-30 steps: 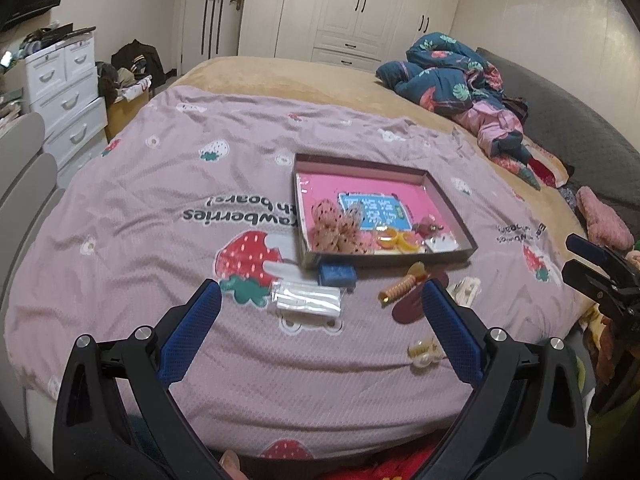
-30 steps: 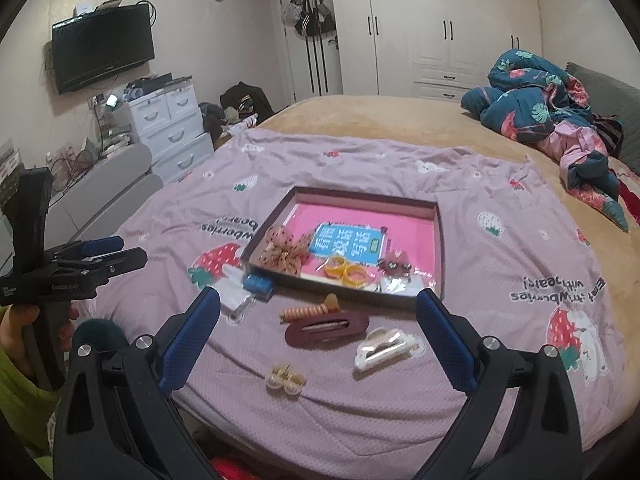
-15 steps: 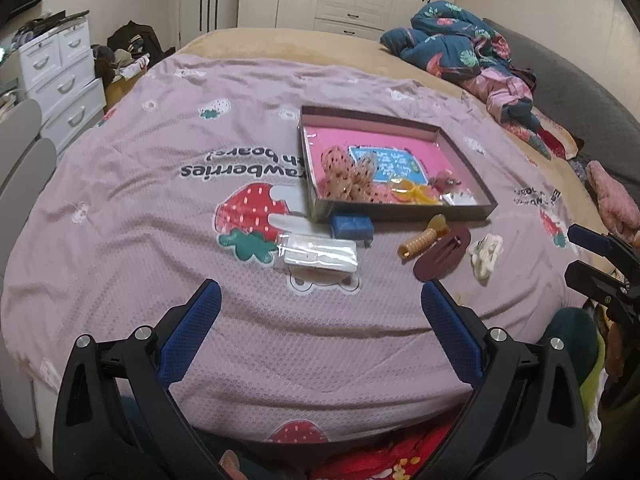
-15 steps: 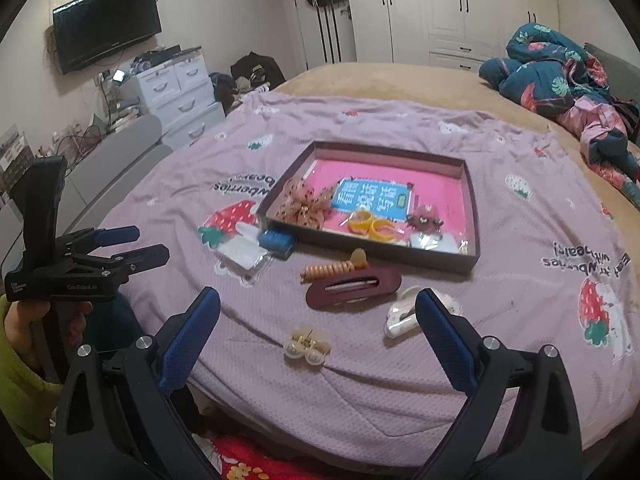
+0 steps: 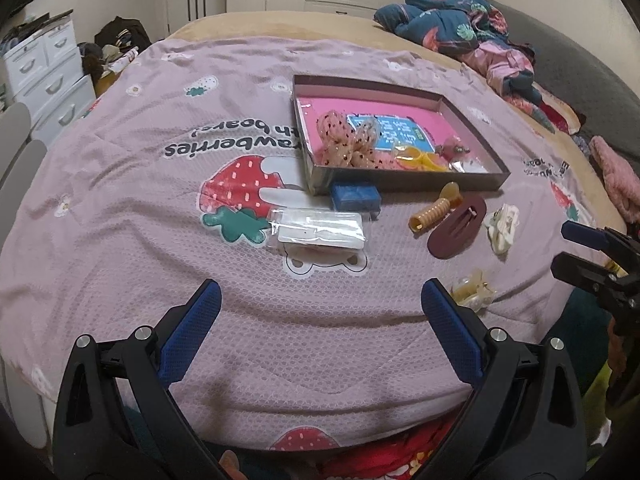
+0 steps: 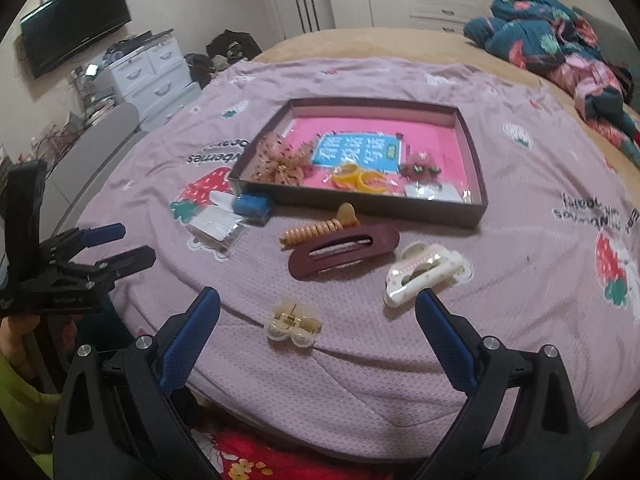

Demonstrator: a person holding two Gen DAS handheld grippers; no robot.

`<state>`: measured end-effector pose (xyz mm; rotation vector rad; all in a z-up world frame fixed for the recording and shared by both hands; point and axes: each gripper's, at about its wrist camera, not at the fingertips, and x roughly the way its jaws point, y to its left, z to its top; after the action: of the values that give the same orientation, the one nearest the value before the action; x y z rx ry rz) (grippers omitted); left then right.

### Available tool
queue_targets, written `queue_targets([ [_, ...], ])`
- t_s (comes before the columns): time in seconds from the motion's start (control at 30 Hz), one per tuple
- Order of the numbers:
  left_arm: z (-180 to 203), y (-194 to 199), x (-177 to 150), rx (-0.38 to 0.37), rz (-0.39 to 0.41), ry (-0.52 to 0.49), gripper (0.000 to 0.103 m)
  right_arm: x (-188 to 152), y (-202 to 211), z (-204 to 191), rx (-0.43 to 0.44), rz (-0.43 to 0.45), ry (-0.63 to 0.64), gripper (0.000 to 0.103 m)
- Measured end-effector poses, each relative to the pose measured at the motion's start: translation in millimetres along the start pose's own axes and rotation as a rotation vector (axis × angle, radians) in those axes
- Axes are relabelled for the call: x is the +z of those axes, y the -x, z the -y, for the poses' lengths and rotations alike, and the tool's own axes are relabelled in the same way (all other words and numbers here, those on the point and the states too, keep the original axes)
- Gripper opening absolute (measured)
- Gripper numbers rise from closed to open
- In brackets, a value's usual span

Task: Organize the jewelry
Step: 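Grasp the white packet with the left tool while the right tool grasps the maroon claw clip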

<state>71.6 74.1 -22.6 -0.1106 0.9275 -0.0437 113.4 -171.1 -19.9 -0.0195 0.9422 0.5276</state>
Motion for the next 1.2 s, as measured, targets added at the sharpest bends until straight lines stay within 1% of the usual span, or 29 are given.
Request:
queue_targets([
  [0.2, -1, -13, 0, 0.007, -0.019, -0.014, 0.094, 1, -14, 1, 0.017, -0.018, -0.054, 0.097],
  [0.33, -3, -23, 3, -0.004, -0.025, -0.019, 0.094, 6, -21, 0, 0.029, -0.014, -0.078, 0.097],
  [0.4, -6, -31, 6, -0.028, -0.036, -0.011, 0.094, 8, -28, 0, 0.036, -0.019, -0.097, 0.091],
  [0.43, -8, -36, 7, -0.027, -0.044, -0.009, 0.094, 9, -31, 1, 0.04, -0.025, -0.104, 0.086],
  [0.5, -8, -43, 10, -0.027, -0.05, -0.021, 0.094, 11, -40, 3, 0.051, -0.037, -0.127, 0.082],
  [0.57, -6, -51, 13, -0.02, -0.065, -0.034, 0.094, 11, -47, 5, 0.058, -0.051, -0.148, 0.077],
  [0.7, -3, -64, 20, -0.028, -0.075, -0.058, 0.094, 13, -62, 7, 0.06, -0.077, -0.176, 0.072],
  [0.77, -2, -72, 23, -0.032, -0.082, -0.064, 0.094, 15, -71, 9, 0.064, -0.089, -0.194, 0.067],
  [0.93, -5, -87, 32, -0.039, -0.102, -0.049, 0.094, 18, -87, 14, 0.077, -0.111, -0.235, 0.059],
  [1.1, -7, -98, 37, -0.053, -0.112, -0.026, 0.094, 20, -104, 26, 0.111, -0.142, -0.318, 0.044],
  [1.2, -8, -103, 38, -0.065, -0.116, -0.012, 0.094, 21, -107, 31, 0.117, -0.128, -0.341, 0.034],
])
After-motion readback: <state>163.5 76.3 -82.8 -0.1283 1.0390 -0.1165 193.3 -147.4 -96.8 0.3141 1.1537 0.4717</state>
